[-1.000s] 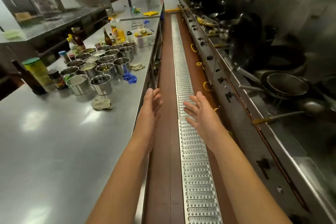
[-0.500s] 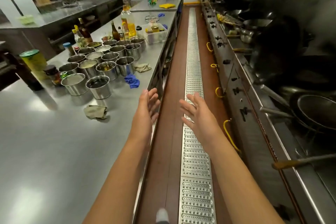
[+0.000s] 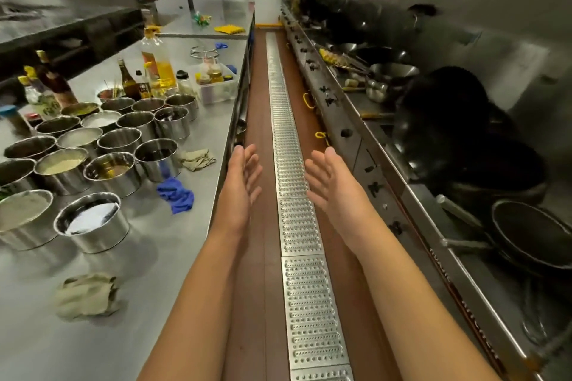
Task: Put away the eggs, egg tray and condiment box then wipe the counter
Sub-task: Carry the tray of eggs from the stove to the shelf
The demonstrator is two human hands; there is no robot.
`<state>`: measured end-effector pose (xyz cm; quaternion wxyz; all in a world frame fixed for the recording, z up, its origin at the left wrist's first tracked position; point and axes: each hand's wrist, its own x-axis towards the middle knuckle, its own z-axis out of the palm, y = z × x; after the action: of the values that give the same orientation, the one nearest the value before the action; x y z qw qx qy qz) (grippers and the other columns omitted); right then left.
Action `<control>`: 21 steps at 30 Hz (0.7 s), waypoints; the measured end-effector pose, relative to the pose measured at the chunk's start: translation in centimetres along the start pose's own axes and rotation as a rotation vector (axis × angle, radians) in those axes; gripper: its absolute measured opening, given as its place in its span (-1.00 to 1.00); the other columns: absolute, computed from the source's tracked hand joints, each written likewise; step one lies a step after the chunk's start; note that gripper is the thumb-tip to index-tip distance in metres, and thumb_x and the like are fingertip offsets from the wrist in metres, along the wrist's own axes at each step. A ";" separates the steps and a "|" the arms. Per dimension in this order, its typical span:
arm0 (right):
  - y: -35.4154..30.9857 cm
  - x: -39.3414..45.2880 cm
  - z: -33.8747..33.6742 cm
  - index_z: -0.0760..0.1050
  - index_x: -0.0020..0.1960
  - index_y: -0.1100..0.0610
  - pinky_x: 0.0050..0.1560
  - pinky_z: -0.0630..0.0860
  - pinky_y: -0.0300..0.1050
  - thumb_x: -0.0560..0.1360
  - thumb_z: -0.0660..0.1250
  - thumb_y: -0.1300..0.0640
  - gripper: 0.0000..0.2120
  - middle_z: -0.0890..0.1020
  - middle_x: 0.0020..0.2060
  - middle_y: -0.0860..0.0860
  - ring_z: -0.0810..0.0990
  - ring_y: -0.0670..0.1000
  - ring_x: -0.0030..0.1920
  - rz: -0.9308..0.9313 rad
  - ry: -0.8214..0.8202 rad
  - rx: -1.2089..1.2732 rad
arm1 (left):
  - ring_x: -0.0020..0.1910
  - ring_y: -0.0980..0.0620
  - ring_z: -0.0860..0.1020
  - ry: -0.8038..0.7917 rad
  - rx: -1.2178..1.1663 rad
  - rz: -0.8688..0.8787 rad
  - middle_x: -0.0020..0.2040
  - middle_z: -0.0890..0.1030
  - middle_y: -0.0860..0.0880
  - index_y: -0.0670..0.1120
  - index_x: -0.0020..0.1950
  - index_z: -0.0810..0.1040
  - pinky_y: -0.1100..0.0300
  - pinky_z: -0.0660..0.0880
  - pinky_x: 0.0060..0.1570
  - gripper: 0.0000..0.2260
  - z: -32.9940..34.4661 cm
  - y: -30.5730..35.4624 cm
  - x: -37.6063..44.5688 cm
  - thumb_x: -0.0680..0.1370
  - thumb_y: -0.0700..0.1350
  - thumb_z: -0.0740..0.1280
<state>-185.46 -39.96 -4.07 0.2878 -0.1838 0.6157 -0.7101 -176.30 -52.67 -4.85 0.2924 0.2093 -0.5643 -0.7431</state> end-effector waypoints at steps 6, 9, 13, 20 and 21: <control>-0.3 6.7 -0.2 0.26 0.54 -0.04 0.44 0.34 0.02 0.56 0.11 -0.31 -0.37 0.46 0.42 -0.10 0.44 -0.11 0.37 -0.013 0.022 -0.008 | 0.35 0.18 0.44 -0.064 0.013 -0.010 0.41 0.45 0.09 0.16 0.43 0.40 0.08 0.30 0.38 -0.39 1.0 0.1 7.5 0.48 0.42 0.08; -0.3 11.0 -0.8 0.26 0.54 -0.04 0.45 0.33 0.02 0.57 0.10 -0.30 -0.38 0.46 0.42 -0.11 0.43 -0.11 0.39 -0.013 0.018 0.010 | 0.35 0.16 0.44 -0.052 0.029 -0.004 0.40 0.45 0.08 0.16 0.41 0.41 0.05 0.28 0.41 -0.43 1.4 -0.5 11.5 0.50 0.39 0.07; -0.5 17.4 -1.8 0.25 0.54 -0.04 0.39 0.34 -0.05 0.62 0.05 -0.25 -0.44 0.44 0.44 -0.10 0.40 -0.09 0.41 -0.005 -0.012 0.054 | 0.34 0.17 0.45 -0.022 0.065 -0.012 0.38 0.49 0.09 0.16 0.37 0.44 0.09 0.29 0.35 -0.42 2.8 -0.8 17.2 0.44 0.37 0.07; -3.1 30.1 -2.8 0.21 0.55 0.02 0.47 0.28 0.03 0.65 -0.02 -0.20 -0.46 0.40 0.47 -0.01 0.38 -0.05 0.44 -0.006 -0.102 0.145 | 0.36 0.19 0.46 0.056 0.111 0.013 0.40 0.50 0.07 0.06 0.46 0.43 0.20 0.34 0.27 -0.50 5.7 -0.1 28.7 0.64 0.25 0.01; -3.4 31.8 -3.1 0.22 0.55 0.02 0.48 0.27 0.04 0.65 -0.02 -0.20 -0.46 0.40 0.47 -0.01 0.38 -0.05 0.44 -0.002 -0.120 0.159 | 0.38 0.16 0.45 0.071 0.115 0.019 0.42 0.49 0.06 0.06 0.47 0.43 0.15 0.32 0.33 -0.49 6.3 0.1 30.3 0.64 0.25 0.01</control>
<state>-212.34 -57.54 -4.26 0.3372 -0.2033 0.5387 -0.7448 -202.77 -68.50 -2.48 0.3067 0.2469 -0.5974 -0.6987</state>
